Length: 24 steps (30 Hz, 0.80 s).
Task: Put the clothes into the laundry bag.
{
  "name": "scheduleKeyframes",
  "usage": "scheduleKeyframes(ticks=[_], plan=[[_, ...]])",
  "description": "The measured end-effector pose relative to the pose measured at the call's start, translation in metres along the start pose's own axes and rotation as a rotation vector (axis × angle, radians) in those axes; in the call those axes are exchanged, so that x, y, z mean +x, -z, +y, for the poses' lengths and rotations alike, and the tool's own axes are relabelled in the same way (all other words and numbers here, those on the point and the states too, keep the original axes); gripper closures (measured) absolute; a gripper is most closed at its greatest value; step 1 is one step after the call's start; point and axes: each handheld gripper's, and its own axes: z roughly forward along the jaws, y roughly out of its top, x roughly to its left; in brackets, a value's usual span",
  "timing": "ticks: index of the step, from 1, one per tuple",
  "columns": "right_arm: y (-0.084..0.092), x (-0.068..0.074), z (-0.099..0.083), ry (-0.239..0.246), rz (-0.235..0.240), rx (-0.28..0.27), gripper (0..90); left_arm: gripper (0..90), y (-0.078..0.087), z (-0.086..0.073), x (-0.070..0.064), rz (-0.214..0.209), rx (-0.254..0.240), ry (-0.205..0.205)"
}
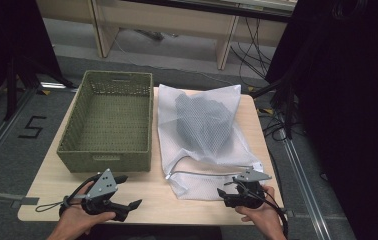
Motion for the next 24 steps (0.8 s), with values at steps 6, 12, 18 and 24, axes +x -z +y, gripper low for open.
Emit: scheduleKeyframes(ticks=[6,12,18,24], plan=[[0.0024,0.0005,-0.0031,0.003,0.002,0.005,29.7,15.4,-0.0030,-0.0043,0.0027,0.031,0.035,-0.029],[0.0014,0.0029,-0.0024,-0.021,0.001,0.025,29.7,15.5,-0.0043,-0.0048,0.0031,0.032,0.039,-0.012],[-0.0001,0.0014,-0.0035,0.003,-0.003,0.020,29.7,15.8,-0.0042,-0.0046,0.0035,0.035,0.041,-0.011],[0.0004,0.0002,-0.0033,0.002,-0.005,0.022,29.7,16.0,-0.0035,-0.0041,0.0041,0.041,0.056,-0.023]])
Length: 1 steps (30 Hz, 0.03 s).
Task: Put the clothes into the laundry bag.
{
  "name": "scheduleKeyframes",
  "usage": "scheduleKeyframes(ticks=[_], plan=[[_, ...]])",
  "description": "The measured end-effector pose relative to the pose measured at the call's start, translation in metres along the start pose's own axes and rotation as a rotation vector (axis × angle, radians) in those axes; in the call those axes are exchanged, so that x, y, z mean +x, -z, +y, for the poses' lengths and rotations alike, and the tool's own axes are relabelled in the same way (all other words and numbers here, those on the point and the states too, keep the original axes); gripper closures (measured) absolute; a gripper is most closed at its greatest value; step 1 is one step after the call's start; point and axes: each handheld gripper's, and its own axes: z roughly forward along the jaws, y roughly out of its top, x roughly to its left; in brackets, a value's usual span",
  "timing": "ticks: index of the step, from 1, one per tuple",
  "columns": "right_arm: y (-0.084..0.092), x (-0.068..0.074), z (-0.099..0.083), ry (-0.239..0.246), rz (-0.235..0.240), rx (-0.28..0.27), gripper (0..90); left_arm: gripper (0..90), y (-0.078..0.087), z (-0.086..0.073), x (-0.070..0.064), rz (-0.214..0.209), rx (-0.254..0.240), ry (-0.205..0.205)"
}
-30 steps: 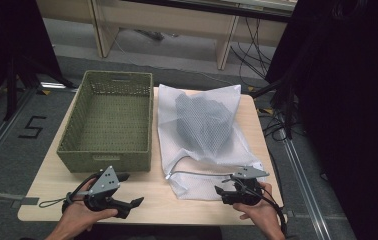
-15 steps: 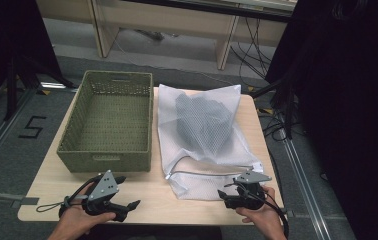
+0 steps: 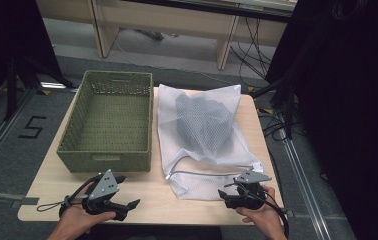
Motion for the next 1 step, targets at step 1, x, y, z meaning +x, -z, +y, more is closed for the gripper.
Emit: scheduleKeyframes(ticks=[1], plan=[[0.0000,0.0000,0.0000,0.000,0.000,0.000,29.7,16.0,0.0000,0.0002,0.0003,0.001,0.000,-0.003]])
